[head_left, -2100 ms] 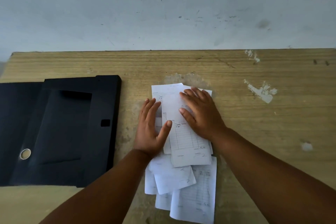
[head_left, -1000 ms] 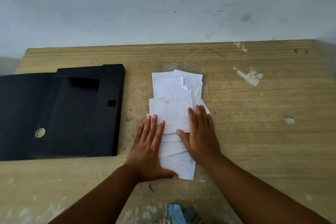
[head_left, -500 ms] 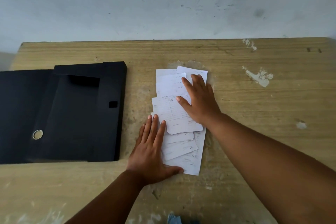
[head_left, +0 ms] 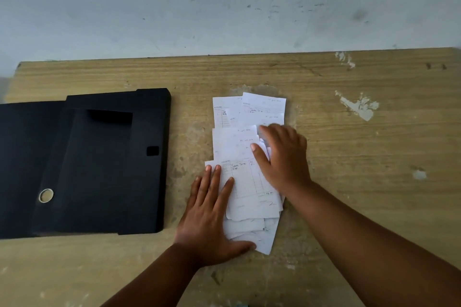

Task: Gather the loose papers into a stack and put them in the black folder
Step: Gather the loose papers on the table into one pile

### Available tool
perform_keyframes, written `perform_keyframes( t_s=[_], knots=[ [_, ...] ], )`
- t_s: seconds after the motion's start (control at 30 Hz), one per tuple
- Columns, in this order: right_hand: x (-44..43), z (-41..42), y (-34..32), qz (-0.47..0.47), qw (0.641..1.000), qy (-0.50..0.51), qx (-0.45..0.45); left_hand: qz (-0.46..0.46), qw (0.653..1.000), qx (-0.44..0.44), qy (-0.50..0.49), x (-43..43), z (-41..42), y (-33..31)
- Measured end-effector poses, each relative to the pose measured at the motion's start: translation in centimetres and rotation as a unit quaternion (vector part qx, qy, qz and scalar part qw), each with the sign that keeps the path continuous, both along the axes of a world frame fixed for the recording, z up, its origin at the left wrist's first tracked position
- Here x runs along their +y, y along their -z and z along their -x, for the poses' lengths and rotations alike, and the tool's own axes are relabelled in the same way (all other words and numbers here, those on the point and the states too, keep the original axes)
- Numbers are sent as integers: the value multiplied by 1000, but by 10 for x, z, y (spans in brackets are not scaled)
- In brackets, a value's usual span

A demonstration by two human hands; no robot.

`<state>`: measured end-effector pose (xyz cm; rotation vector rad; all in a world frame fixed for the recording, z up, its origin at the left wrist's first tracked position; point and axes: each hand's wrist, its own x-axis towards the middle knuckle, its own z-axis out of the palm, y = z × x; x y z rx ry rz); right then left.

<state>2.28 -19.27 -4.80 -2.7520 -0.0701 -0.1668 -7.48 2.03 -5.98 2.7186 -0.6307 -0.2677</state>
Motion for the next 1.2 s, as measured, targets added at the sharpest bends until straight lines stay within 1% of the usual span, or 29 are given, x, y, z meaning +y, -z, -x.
perform_keyframes(
  t_s=[0.1, 0.17, 0.27, 0.3, 0.4, 0.53, 0.63, 0.73, 0.87, 0.97, 1.1, 1.2],
  knots=[
    [-2, -40, 0, 11, 1000, -2, 8, -8, 1000, 2, -1, -3, 0, 0],
    [-4, -66, 3, 34, 998, -24, 51, -2, 1000, -1, -6, -3, -1, 1],
    [-8, -96, 9, 31, 989, -51, 133, 15, 1000, -5, -15, -1, -1, 5],
    [-9, -101, 10, 37, 988, -61, 139, 17, 1000, -4, -17, 0, -1, 6],
    [-10, -104, 9, 56, 989, -78, 111, 31, 999, -2, -32, 1, -3, 7],
    [-5, -101, 0, 44, 990, -97, 90, 50, 998, -5, -39, 1, -4, 9],
    [-2, -101, -4, 24, 990, -90, 105, 62, 997, 4, -46, 1, -7, 10],
    [1, -102, -9, -1, 990, -68, 126, 69, 997, 8, -21, 3, -20, 10],
    [3, -101, -11, 17, 985, -71, 155, 55, 998, 18, 1, 6, -32, 10],
    [2, -98, -14, -3, 984, -67, 164, 60, 998, 26, -13, 5, -32, 11],
    [5, -88, -15, -1, 982, -88, 170, 70, 996, 34, -37, 2, -33, 12],
    [5, -75, -13, -40, 984, -88, 149, 69, 996, 46, -45, 0, -33, 9]
  ],
)
